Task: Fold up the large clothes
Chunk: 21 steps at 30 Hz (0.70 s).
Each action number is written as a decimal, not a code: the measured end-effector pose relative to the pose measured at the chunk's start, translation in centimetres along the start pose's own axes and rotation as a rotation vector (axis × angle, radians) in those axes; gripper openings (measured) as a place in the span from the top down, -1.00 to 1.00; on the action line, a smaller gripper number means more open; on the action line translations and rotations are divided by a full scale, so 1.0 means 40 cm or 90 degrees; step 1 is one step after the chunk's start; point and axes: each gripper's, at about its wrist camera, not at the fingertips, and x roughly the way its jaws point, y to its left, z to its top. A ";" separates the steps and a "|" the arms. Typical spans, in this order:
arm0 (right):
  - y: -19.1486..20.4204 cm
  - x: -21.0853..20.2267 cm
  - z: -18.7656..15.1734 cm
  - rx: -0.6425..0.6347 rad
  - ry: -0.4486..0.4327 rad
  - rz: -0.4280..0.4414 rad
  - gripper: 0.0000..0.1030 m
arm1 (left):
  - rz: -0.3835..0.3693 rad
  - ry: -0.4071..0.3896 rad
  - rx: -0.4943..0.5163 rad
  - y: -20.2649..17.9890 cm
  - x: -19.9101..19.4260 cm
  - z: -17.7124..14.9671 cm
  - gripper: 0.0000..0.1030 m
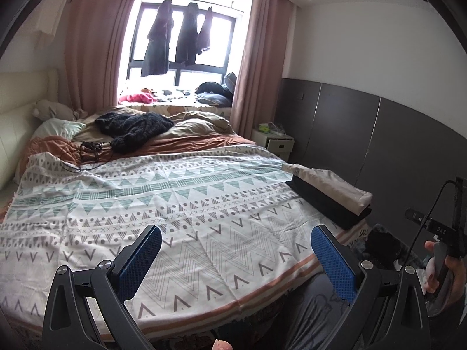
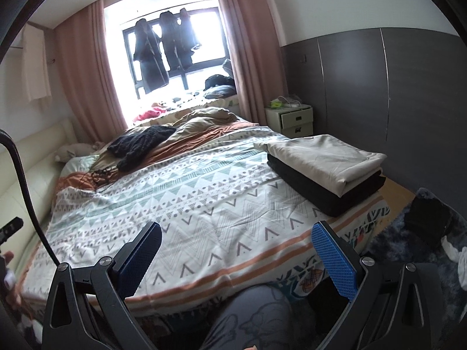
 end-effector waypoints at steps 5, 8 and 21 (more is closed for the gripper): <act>0.002 -0.045 -0.024 -0.004 -0.012 0.008 -1.00 | 0.026 0.000 0.030 -0.020 -0.046 -0.035 -0.99; 0.012 -0.055 -0.027 -0.002 -0.017 0.015 -1.00 | 0.035 0.007 0.019 -0.016 -0.076 -0.056 -0.99; 0.083 -0.040 -0.048 -0.041 -0.009 0.045 -1.00 | 0.065 -0.007 0.007 0.000 -0.132 -0.086 -0.99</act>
